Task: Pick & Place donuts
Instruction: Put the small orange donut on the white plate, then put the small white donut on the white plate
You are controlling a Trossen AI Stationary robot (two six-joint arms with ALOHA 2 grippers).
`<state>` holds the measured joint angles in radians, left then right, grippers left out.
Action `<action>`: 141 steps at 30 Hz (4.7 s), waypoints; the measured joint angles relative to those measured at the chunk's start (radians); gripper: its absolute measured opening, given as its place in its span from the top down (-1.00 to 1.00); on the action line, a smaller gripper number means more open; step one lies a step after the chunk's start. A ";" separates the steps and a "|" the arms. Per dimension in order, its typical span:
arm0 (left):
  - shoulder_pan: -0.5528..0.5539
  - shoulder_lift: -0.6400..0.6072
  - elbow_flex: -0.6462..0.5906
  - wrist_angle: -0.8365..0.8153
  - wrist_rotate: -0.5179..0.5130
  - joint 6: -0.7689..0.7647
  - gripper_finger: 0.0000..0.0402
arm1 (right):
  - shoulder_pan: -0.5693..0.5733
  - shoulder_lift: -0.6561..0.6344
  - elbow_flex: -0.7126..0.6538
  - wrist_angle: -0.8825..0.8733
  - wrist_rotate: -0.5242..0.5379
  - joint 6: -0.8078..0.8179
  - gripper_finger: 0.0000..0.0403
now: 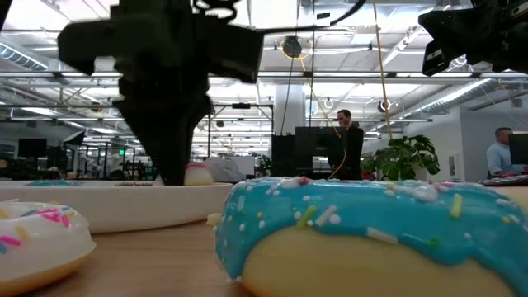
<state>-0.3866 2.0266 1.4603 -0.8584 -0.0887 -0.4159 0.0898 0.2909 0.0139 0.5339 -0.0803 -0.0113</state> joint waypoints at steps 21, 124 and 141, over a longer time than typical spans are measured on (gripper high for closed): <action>0.000 0.000 -0.010 0.050 0.020 -0.031 0.18 | 0.000 0.000 0.000 0.000 0.000 0.000 1.00; -0.289 0.187 0.448 -0.105 -0.033 -0.039 0.86 | 0.000 0.001 0.001 0.000 0.000 -0.004 1.00; -0.319 0.235 0.448 -0.116 0.044 -0.040 0.03 | 0.000 0.003 0.001 0.001 0.000 -0.004 1.00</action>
<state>-0.7052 2.2614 1.9079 -0.9746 -0.0444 -0.4556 0.0895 0.2943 0.0147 0.5348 -0.0799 -0.0151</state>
